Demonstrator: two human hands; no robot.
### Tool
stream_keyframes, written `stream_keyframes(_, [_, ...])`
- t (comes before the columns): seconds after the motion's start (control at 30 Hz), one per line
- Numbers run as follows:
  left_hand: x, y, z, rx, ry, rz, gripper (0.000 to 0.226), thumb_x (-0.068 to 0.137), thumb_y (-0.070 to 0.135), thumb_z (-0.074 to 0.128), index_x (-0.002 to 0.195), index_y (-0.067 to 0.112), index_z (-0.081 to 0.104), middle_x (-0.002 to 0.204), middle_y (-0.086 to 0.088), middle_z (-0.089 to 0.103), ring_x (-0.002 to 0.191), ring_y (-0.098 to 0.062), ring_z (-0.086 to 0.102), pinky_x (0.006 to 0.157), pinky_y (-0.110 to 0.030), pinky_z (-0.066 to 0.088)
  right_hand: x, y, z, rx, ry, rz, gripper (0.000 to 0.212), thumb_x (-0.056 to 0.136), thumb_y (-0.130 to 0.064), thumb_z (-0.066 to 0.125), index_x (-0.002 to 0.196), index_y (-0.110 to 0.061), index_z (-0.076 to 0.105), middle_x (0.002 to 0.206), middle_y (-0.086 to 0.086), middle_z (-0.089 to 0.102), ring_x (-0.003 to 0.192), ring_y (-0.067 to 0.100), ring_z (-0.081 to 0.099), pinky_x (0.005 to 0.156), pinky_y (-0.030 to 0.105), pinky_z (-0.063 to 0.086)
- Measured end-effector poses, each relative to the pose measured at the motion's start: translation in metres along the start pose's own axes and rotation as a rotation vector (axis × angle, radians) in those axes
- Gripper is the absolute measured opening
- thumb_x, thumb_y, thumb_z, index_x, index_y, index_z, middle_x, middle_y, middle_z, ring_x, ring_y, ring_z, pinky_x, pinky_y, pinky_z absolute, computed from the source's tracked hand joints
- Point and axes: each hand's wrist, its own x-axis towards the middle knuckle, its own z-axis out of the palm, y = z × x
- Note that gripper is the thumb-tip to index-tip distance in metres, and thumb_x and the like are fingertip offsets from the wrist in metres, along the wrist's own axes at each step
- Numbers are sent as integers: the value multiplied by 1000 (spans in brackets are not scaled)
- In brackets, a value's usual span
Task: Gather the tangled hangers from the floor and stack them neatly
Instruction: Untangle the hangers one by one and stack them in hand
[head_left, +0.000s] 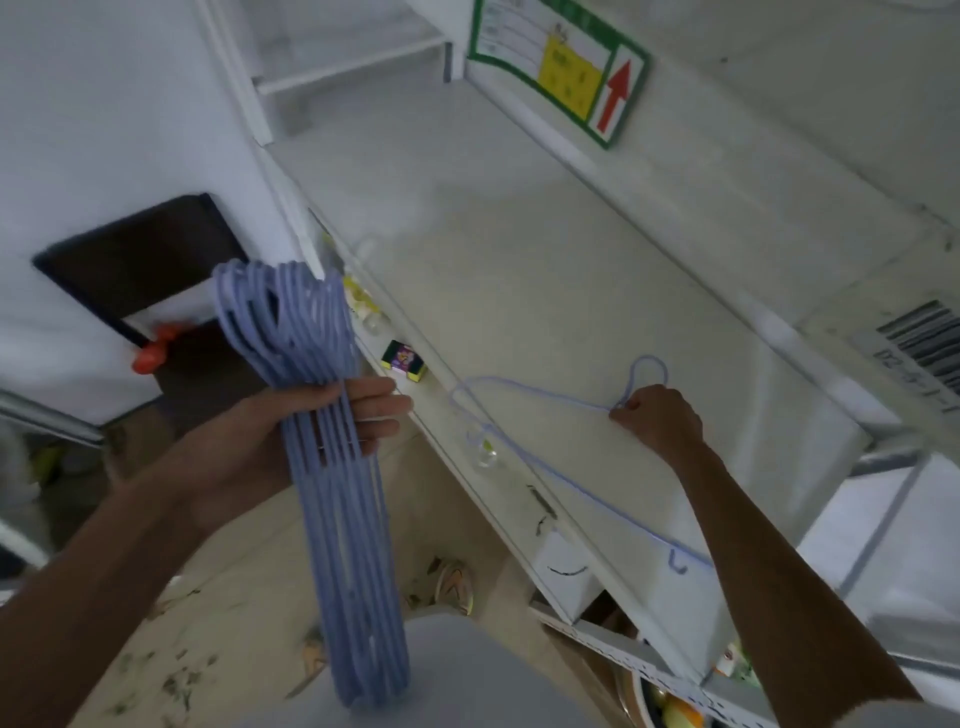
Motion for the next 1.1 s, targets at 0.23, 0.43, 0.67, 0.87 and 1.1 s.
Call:
stream_keyframes(0.23, [-31,17,-24,-98,-35,24,49,98,32,61,141,8,63,148,-18,60,136,-29,59,103,-33,54,-41,-99,4,-88,296,-430,21,74,-43,69,71,-24,60,55,-8,49,57,25,52,55,25,35])
stream_keyframes(0.43, [-78,38,-58,-30,20,44,66,83,45,78,138,11,66,144,-15,64,117,-20,71,94,-30,58,-72,-168,-17,-189,337,-675,17,75,-40,68,81,-25,64,64,-4,64,64,24,65,58,30,51])
stream_keyframes(0.67, [-126,47,-88,-18,96,87,69,77,49,83,135,15,69,141,-14,67,115,-18,72,90,-26,60,-111,-232,-27,1,325,-870,17,74,-48,56,81,-32,58,57,-11,57,54,9,56,46,20,40])
stream_keyframes(0.87, [-152,47,-122,-12,75,84,60,89,45,73,140,15,65,146,-14,63,127,-23,67,97,-30,57,-152,-279,-29,185,198,-1003,7,86,-25,73,89,-30,76,75,-12,73,63,10,69,64,39,58])
stream_keyframes(1.1, [-154,35,-133,-107,43,50,47,104,27,53,146,6,57,149,-17,59,139,-31,57,109,-37,52,-210,-329,-25,290,72,-1162,9,92,-20,72,91,-27,78,76,-5,75,67,20,69,65,45,56])
